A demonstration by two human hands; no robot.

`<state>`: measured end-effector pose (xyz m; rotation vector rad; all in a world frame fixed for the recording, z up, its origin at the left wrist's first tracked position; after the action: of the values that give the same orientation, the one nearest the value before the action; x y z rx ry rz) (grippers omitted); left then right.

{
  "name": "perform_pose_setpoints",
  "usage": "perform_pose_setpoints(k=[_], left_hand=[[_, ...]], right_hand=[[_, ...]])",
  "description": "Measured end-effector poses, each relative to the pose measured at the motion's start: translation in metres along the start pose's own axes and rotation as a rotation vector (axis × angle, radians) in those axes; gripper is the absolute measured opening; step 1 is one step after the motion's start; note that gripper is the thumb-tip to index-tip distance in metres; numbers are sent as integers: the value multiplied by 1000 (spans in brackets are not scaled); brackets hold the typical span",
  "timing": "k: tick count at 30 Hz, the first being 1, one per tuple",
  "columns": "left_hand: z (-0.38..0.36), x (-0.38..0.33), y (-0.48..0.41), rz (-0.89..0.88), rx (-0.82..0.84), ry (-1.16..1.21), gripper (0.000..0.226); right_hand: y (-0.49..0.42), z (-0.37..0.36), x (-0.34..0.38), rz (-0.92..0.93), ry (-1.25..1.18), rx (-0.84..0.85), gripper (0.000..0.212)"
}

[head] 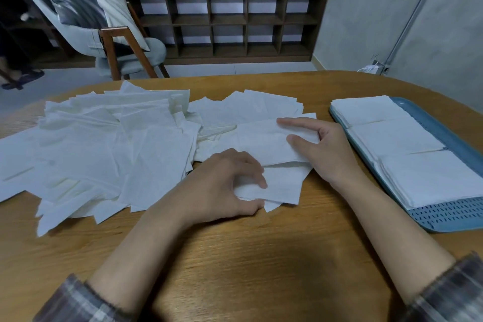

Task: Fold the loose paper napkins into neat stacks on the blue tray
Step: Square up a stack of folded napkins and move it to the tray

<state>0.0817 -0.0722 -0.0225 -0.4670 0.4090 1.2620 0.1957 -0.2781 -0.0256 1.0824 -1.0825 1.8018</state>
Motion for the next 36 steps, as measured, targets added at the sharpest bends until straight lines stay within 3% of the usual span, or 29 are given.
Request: perform_pose_setpoints(k=[9, 19, 24, 31, 34, 36], left_hand=[[4, 1, 0, 121, -46, 270, 6], [6, -3, 0, 242, -95, 469, 32], [10, -6, 2, 206, -311, 453, 23], [10, -6, 1, 134, -423, 467, 10], [16, 0, 0, 169, -488, 536, 29], [21, 1, 0, 162, -550, 577, 27]], right_hand=[[3, -2, 9, 32, -52, 59, 34], [3, -6, 13, 29, -236, 150, 24], [6, -7, 14, 32, -248, 231, 36], [11, -13, 14, -39, -229, 175, 11], [8, -11, 13, -100, -326, 115, 10], [9, -10, 12, -130, -388, 140, 20]])
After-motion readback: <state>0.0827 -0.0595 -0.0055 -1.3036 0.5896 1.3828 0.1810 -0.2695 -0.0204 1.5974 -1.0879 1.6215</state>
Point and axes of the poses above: each hand's wrist, its own y-axis away from the middle knuckle, its own z-axis out of the back of the hand, x = y × z, the point moved 2 cm from there along -y, towards the middle knuckle, and after that the axes turned 1 degree about z, right-handed, at the moved point
